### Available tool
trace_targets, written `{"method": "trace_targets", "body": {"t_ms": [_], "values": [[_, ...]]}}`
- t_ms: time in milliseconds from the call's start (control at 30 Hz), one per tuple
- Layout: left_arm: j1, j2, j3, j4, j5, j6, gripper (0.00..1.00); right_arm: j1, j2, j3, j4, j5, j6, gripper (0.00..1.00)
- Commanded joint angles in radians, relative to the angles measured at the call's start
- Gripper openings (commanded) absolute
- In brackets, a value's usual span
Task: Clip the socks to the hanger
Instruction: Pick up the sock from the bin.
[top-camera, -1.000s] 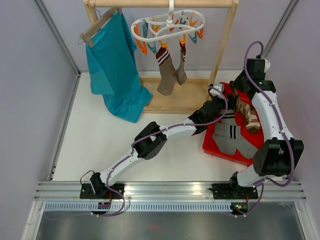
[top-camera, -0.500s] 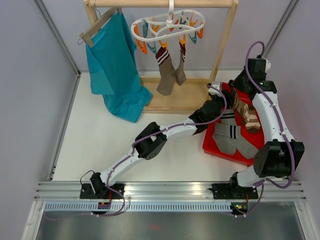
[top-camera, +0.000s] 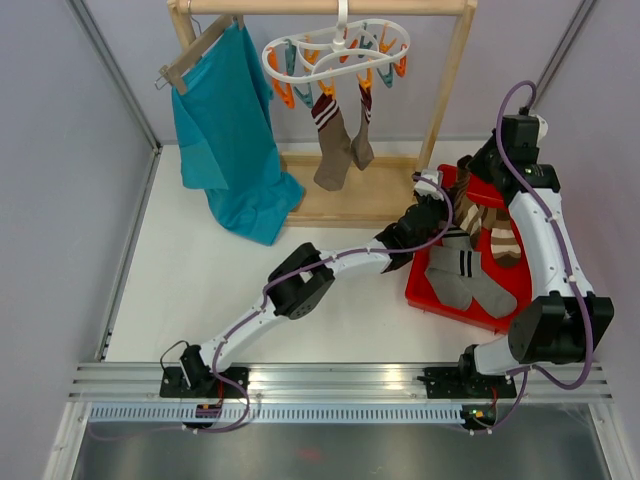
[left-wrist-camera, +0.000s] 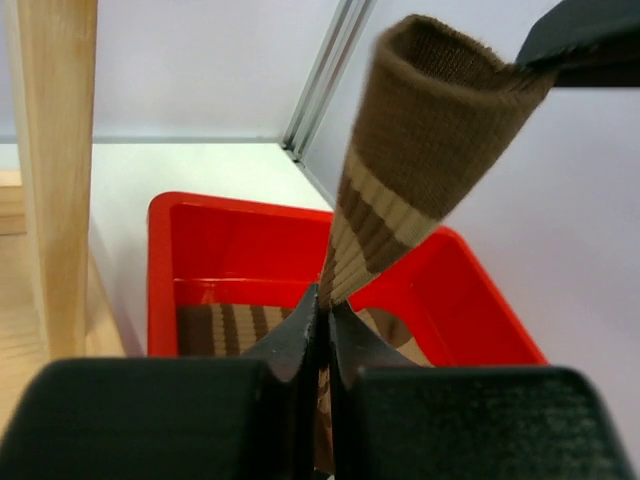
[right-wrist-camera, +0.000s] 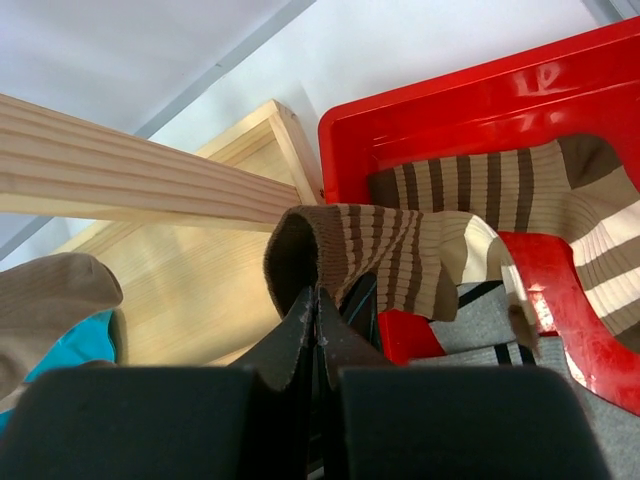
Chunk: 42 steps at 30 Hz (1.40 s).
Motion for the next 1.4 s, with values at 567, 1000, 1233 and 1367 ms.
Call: {"method": "trace_targets", "body": {"t_ms": [567, 1000, 1233, 1367], "values": [[0.005, -0.102, -0.015, 0.111, 0.065, 0.111, 0.58, 0.003, -0.051, 0.003, 0.013, -0.025, 0.013, 0.0], [0.007, -0.044, 0.08, 0.077, 0.064, 0.093, 0.52, 0.005, -0.045, 0.009, 0.009, -0.038, 0.01, 0.0], [0.002, -0.061, 0.013, 0.088, 0.078, 0.059, 0.53, 0.005, -0.04, 0.013, 0.01, -0.033, 0.011, 0.0], [0.0, -0.067, -0.012, 0.1, 0.072, 0.053, 0.52, 0.006, -0.039, 0.013, 0.01, -0.036, 0.01, 0.0]]}}
